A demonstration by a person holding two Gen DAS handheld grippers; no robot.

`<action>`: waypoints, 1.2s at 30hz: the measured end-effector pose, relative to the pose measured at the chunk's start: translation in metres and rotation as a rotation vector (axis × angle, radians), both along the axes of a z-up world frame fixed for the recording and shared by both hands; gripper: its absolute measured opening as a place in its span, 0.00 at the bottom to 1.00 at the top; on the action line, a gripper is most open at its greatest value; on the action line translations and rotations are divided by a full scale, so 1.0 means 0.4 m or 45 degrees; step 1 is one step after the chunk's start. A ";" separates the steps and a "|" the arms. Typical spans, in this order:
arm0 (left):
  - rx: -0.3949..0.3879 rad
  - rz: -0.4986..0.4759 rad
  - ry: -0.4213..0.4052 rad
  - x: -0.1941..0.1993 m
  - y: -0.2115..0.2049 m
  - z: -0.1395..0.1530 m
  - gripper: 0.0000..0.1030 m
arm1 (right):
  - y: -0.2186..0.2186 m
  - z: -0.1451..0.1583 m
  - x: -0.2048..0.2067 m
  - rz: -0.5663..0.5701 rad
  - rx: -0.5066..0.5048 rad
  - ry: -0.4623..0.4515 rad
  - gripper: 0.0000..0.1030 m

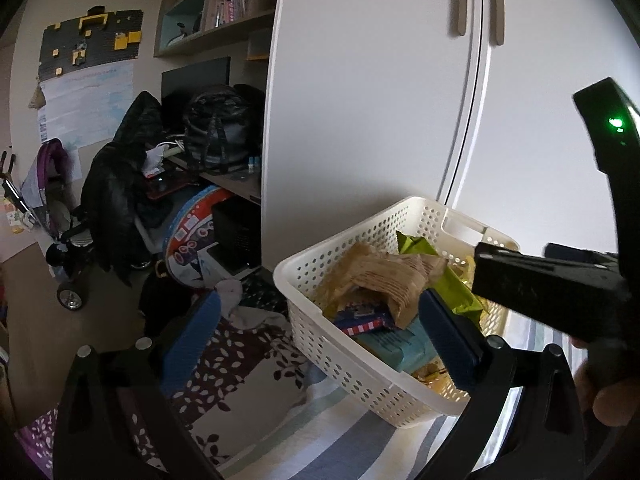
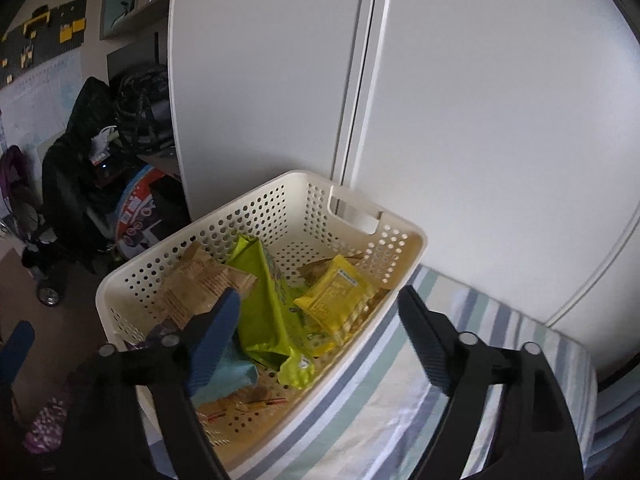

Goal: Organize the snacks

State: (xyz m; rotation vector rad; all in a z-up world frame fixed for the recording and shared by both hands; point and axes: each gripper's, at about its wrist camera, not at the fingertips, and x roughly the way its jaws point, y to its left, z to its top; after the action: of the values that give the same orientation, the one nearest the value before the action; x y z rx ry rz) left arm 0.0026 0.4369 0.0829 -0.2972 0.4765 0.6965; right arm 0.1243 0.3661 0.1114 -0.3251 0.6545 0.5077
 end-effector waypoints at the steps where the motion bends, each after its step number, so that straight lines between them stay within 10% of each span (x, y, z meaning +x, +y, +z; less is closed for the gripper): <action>1: 0.001 0.003 0.001 0.000 0.001 0.000 0.97 | -0.003 0.003 -0.006 -0.006 -0.006 -0.017 0.82; 22: 0.022 0.084 -0.024 -0.025 0.027 0.013 0.97 | -0.073 0.074 -0.149 -0.270 -0.187 -0.405 0.95; 36: 0.090 -0.131 0.088 -0.142 -0.003 0.013 0.97 | -0.140 0.055 -0.312 -0.212 -0.155 -0.365 0.95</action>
State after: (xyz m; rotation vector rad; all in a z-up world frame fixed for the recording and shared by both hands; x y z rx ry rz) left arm -0.0544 0.4356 0.0881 -0.1816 0.5284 0.6235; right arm -0.0004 0.3102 0.1333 -0.4448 0.4296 0.2555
